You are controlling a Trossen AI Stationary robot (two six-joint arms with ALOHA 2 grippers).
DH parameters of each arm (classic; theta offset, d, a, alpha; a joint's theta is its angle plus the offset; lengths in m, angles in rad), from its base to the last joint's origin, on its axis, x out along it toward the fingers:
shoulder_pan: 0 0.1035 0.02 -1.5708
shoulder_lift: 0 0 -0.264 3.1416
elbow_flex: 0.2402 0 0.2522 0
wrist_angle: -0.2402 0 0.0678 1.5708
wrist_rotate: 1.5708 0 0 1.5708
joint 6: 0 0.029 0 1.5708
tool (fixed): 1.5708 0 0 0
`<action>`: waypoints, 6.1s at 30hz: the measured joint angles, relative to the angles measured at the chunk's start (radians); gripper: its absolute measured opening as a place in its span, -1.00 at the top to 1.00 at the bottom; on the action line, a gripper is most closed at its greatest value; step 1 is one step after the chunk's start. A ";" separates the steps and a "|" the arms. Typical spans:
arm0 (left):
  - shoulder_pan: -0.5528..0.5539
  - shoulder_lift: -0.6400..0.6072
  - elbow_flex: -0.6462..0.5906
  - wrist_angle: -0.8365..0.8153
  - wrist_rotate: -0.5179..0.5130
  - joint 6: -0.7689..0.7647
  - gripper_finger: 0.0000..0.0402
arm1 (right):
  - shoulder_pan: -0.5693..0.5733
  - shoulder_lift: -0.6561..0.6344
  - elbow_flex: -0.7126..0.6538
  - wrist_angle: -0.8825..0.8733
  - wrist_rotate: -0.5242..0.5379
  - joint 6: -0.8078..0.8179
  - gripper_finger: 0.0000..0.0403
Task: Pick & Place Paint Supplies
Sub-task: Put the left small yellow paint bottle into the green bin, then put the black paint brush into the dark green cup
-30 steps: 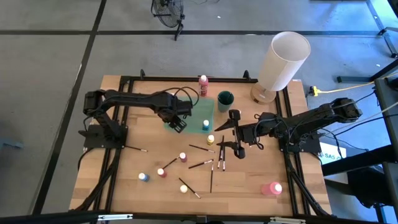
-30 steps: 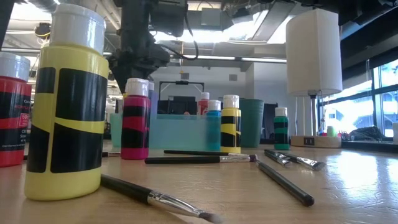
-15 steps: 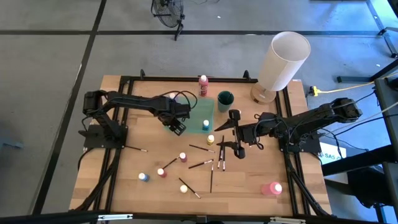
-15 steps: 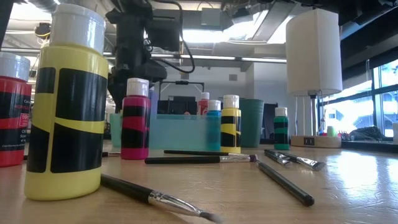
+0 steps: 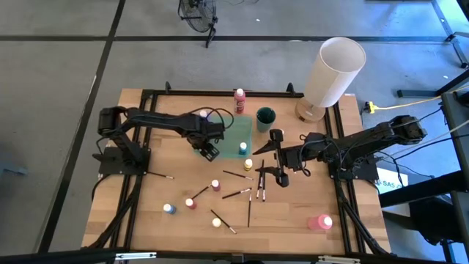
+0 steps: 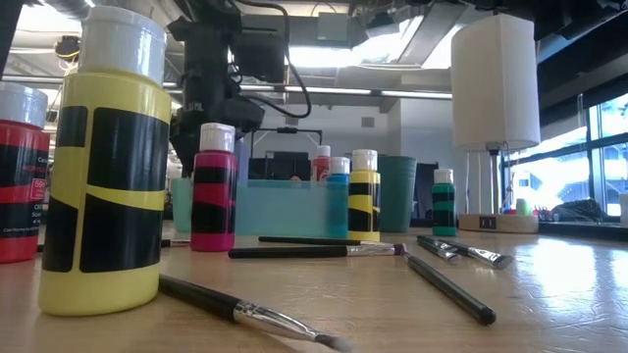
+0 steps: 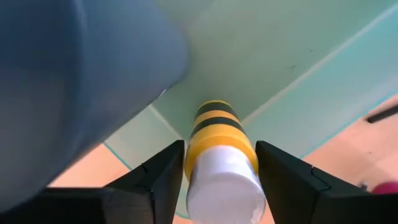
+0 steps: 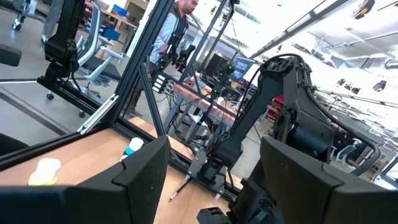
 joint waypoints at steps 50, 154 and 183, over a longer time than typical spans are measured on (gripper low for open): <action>-0.563 -0.313 -0.089 -0.237 -0.129 -0.043 0.04 | 0.000 0.000 0.000 -0.004 0.000 0.004 -0.27; -0.632 -0.373 -0.608 0.201 -0.056 0.129 0.37 | 0.000 0.000 0.000 -0.070 0.001 0.056 -0.27; -0.578 -0.371 -0.620 0.244 -0.020 0.227 0.70 | 0.000 0.000 0.000 -0.070 0.001 0.056 -0.27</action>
